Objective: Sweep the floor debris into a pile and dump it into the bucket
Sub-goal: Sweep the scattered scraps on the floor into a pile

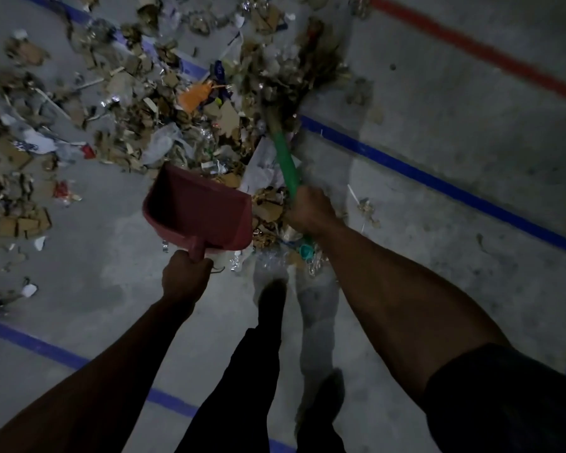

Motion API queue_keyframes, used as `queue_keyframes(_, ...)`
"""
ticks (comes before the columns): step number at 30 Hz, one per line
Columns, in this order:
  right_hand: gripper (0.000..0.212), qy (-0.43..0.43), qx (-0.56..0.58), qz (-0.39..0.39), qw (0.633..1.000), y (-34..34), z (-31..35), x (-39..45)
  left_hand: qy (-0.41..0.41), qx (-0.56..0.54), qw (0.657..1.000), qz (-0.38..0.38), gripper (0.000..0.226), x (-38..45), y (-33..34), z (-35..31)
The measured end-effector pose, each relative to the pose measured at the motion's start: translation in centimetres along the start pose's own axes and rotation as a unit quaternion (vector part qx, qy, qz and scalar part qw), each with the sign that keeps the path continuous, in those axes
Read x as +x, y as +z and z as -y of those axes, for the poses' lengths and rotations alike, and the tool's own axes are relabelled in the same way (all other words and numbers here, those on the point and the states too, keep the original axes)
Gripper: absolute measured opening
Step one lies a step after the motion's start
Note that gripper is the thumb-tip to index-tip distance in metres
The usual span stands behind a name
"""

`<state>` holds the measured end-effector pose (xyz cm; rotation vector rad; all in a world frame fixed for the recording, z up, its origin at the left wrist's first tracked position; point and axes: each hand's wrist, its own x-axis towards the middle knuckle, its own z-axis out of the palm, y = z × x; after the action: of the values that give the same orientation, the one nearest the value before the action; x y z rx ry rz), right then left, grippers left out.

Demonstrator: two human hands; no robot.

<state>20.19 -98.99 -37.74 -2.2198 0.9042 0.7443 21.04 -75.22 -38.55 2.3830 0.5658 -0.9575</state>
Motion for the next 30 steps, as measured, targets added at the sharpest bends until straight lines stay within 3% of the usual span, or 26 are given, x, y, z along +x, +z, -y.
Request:
queue_keyframes(7,0.056,-0.008,0.022,-0.015,1.000,-1.4,-3.6,-7.0,-0.004,-0.009,1.000,0.007,0.044,-0.6,0.0,-0.2)
queue_keyframes(13,0.064,0.078,0.089,-0.023,0.993,1.3,-11.2,-17.2,0.024,-0.025,0.999,0.022,0.046,-4.4,1.0,0.0)
queue_keyframes(16,0.052,0.123,0.123,-0.041,0.984,2.6,-14.7,-21.6,0.038,-0.039,0.998,0.029,0.045,-7.0,1.4,0.4)
queue_keyframes(20,0.043,0.169,0.161,-0.069,0.970,4.3,-18.9,-26.9,0.059,-0.076,0.995,0.038,0.017,-11.9,2.0,1.0)
queue_keyframes(30,0.039,0.286,0.287,-0.060,0.912,10.0,-24.4,-32.2,0.086,-0.076,0.991,0.064,0.016,-15.4,3.4,4.6)
